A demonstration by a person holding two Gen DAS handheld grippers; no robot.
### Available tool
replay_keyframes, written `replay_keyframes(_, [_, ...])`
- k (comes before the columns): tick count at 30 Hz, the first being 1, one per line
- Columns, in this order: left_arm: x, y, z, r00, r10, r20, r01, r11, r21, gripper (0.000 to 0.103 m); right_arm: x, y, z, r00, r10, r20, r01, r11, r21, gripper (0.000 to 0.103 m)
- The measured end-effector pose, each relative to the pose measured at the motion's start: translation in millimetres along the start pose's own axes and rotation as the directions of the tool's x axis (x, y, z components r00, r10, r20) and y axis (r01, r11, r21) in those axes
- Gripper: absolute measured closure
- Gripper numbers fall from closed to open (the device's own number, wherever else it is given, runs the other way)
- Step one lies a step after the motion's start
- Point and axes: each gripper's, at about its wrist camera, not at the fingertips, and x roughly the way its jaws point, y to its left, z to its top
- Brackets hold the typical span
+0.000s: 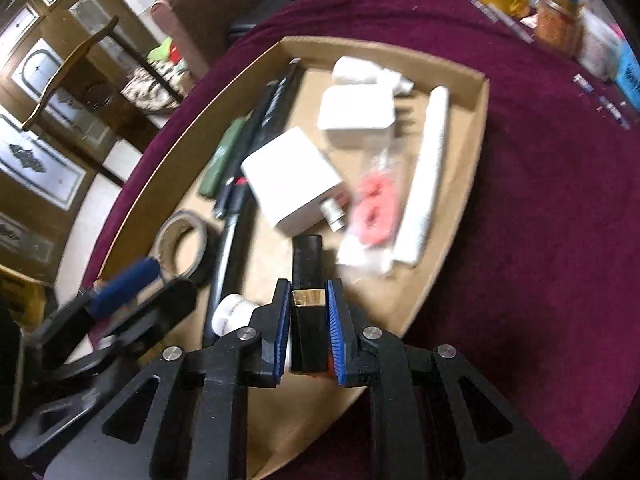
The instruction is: Organize rigid objects
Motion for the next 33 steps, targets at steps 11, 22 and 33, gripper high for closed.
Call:
replay_keyframes(11, [-16.0, -16.6, 1.9, 0.956, 0.233, 0.176, -0.247, 0.967, 0.061, 0.035, -54.3, -9.9, -22.3, 0.94, -0.127, 0.318, 0.133, 0.991, 0.004, 0.048])
replay_keyframes(22, [-55.9, -44.7, -4.9, 0.783, 0.462, 0.417, -0.502, 0.865, -0.014, 0.007, -63.8, -26.4, -42.8, 0.915, -0.187, 0.358, 0.182, 0.982, 0.049, 0.048])
replay_keyframes(33, [-55.5, -69.7, -2.0, 0.87, 0.282, 0.404, -0.327, 0.944, 0.045, 0.001, -91.6, -40.2, -67.1, 0.859, -0.249, 0.447, 0.238, 0.968, 0.082, 0.048])
